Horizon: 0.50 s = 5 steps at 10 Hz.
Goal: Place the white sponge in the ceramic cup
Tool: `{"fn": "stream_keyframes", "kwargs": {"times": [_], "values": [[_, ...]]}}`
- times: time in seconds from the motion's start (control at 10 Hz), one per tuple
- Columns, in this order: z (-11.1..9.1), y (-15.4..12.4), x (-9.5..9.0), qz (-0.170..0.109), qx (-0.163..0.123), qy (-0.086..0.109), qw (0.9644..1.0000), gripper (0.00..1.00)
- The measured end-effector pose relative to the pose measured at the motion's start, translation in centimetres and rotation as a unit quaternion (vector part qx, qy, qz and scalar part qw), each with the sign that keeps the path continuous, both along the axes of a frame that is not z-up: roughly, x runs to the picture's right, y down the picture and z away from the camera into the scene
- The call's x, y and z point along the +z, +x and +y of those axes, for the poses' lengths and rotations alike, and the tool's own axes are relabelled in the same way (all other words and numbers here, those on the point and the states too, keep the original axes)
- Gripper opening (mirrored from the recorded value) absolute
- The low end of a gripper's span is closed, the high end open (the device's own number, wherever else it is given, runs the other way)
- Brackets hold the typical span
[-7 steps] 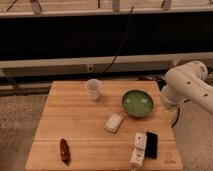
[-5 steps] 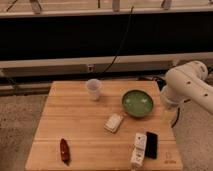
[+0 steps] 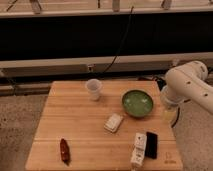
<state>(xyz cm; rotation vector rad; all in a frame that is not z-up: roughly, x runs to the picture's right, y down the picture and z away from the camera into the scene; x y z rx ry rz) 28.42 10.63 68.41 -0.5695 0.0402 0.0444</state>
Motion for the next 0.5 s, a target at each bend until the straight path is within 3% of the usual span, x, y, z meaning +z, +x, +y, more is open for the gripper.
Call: {"fn": "stream_keyframes", "kwargs": {"times": [0.5], "values": [[0.0, 0.0, 0.0, 0.0, 0.0, 0.0, 1.0, 0.8]]}}
